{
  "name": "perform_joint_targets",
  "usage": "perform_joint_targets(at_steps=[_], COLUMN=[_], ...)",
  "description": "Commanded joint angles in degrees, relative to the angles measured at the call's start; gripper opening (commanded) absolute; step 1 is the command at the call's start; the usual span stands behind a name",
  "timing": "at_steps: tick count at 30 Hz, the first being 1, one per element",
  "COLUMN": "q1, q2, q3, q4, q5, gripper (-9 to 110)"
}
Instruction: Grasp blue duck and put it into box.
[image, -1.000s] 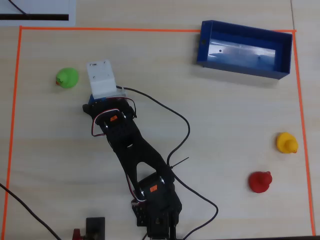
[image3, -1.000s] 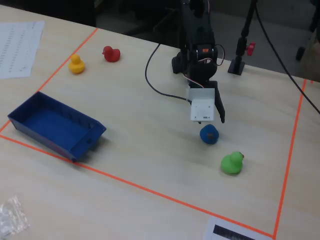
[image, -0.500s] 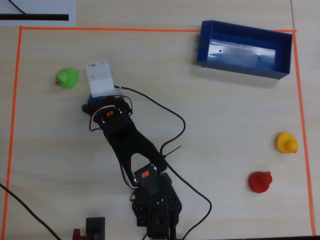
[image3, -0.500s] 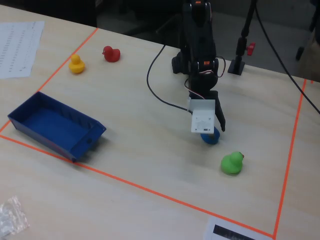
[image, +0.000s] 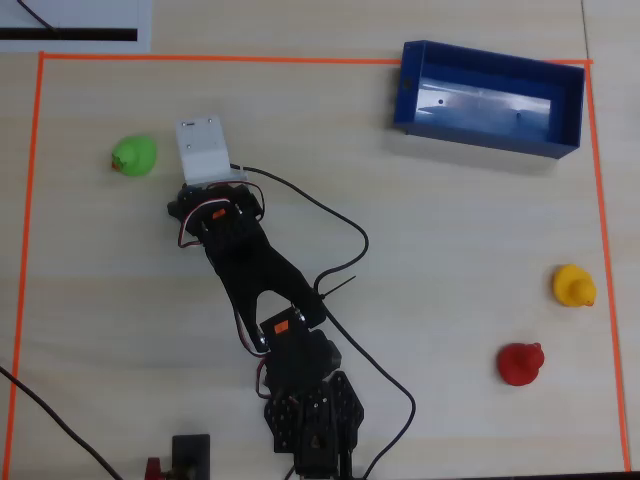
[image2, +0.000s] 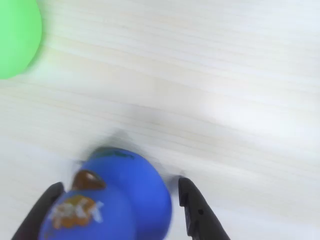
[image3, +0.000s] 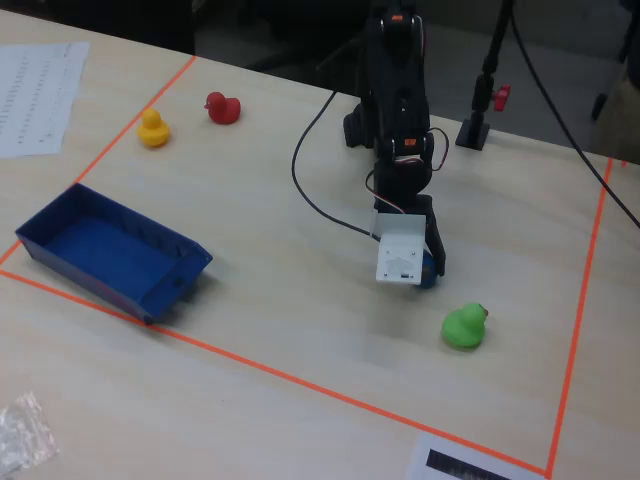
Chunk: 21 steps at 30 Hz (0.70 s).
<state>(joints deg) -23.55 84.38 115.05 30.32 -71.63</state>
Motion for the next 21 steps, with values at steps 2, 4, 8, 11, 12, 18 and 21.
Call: perform_joint_targets(at_steps=[2,4,8,11,12,18,21], q1=[1.1,1.3,2.7,5.0,6.2,18.3,26.4], q2=[0.0,0.4,2.2,5.6,7.6,13.7,6.3], q3=[-2.5,-2.5,-2.0,-3.0,-4.0,-31.8,-53.4], q4=[-0.5,-0.5,-0.4,-0.2,0.4,19.7,28.7], q5=[-1.7,-1.3,-1.9,-1.9,-1.9,-1.1,-1.9], gripper=[11,0,0,0,0,0,0])
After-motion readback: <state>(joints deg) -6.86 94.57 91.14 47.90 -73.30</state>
